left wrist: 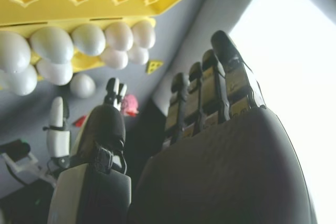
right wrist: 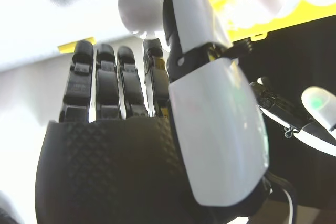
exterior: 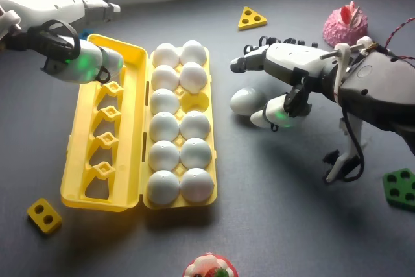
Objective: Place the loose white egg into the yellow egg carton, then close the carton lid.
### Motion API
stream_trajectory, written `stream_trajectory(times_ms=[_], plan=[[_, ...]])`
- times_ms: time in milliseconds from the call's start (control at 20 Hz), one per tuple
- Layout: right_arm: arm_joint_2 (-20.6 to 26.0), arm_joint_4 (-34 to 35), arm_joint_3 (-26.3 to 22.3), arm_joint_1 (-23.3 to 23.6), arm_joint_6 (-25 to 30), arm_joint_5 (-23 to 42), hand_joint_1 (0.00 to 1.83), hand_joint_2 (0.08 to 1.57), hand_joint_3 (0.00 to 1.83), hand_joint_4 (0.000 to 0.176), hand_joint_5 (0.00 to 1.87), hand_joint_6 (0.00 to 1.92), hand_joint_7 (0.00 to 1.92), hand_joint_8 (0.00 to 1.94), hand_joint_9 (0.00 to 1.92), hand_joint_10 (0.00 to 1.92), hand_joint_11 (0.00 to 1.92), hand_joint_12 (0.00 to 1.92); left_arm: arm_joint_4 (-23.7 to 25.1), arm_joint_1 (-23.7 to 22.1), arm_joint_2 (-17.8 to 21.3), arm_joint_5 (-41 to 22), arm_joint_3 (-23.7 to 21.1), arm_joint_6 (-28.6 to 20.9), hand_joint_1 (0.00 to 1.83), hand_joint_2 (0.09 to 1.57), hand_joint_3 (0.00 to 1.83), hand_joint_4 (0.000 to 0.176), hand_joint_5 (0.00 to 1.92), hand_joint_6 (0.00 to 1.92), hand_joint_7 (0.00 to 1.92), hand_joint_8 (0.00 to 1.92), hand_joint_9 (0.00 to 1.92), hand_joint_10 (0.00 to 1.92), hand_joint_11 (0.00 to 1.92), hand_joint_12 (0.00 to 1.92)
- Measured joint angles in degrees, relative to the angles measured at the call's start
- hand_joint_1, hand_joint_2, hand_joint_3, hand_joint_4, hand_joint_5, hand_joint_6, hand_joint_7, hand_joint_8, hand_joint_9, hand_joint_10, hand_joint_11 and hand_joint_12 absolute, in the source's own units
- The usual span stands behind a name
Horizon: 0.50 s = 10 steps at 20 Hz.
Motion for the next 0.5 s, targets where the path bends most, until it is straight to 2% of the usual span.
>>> stream_trajectory(times_ms=[50, 100, 200, 250, 350, 400, 450, 500], plan=[[-0.4, 0.0, 0.5, -0.2, 0.1, 0.2, 1.28, 1.06, 0.0, 0.011, 0.39, 0.05, 0.1, 0.0, 0.09, 0.0, 0.0, 0.45, 0.0, 0.0, 0.1, 1.5, 0.0, 0.0, 0.26, 1.42, 0.0, 0.011, 0.14, 0.01, 0.11, 0.01, 0.11, 0.01, 0.0, 0.68], [-0.7, 0.0, 0.7, -0.3, 0.1, 0.3, 1.31, 1.08, 0.0, 0.005, 0.37, 0.04, 0.05, 0.0, 0.05, 0.0, 0.0, 0.34, -0.5, 0.0, 0.3, 2.4, 0.0, 0.0, 0.27, 1.42, 0.0, 0.011, 0.13, 0.01, 0.09, 0.0, 0.09, 0.01, 0.0, 0.62], [-1.6, 0.2, 1.5, -0.4, 0.1, 0.0, 1.27, 1.1, 0.0, 0.008, 0.36, 0.04, 0.04, 0.0, 0.04, 0.0, 0.0, 0.32, -0.7, 0.0, 0.7, 2.7, 0.0, 0.0, 0.23, 1.43, 0.0, 0.005, 0.11, 0.0, 0.08, 0.0, 0.08, 0.0, 0.0, 0.61], [-2.0, -0.2, 2.0, -0.6, 0.2, 0.0, 1.28, 1.11, 0.0, 0.007, 0.38, 0.04, 0.06, 0.01, 0.04, 0.0, 0.0, 0.2, -0.9, 0.0, 0.7, 2.6, 0.0, 0.0, 0.25, 1.42, 0.0, 0.005, 0.11, 0.0, 0.08, 0.0, 0.09, 0.01, 0.0, 0.62], [-2.3, 0.0, 2.8, -0.8, 0.7, 0.0, 1.29, 1.1, 0.0, 0.005, 0.4, 0.05, 0.08, 0.0, 0.06, 0.0, 0.0, 0.27, -0.9, 0.0, 0.7, 2.3, 0.0, 0.0, 0.2, 1.43, 0.0, 0.01, 0.1, 0.0, 0.05, 0.0, 0.06, 0.0, 0.0, 0.59], [-2.3, 0.0, 2.9, -0.8, 0.7, 0.1, 1.28, 1.09, 0.0, 0.005, 0.41, 0.06, 0.09, 0.0, 0.07, 0.01, 0.0, 0.33, -1.0, 0.0, 0.7, 2.2, 0.0, 0.0, 0.25, 1.43, 0.0, 0.01, 0.11, 0.0, 0.06, 0.0, 0.06, 0.01, 0.0, 0.58], [-2.3, 0.0, 3.1, -0.8, 0.9, 0.1, 1.27, 1.09, 0.0, 0.002, 0.42, 0.06, 0.09, 0.0, 0.07, 0.01, 0.0, 0.32, -1.2, 0.0, 0.7, 2.2, 0.0, 0.0, 0.23, 1.42, 0.0, 0.017, 0.12, 0.01, 0.08, 0.01, 0.08, 0.01, 0.0, 0.59], [-2.4, 0.0, 3.2, -0.8, 1.0, 0.2, 1.28, 1.08, 0.0, 0.0, 0.43, 0.06, 0.1, 0.0, 0.08, 0.0, 0.0, 0.34, -1.7, 0.0, 0.7, 2.5, 0.0, 0.0, 0.26, 1.42, 0.0, 0.012, 0.13, 0.01, 0.09, 0.01, 0.1, 0.02, 0.0, 0.61]])
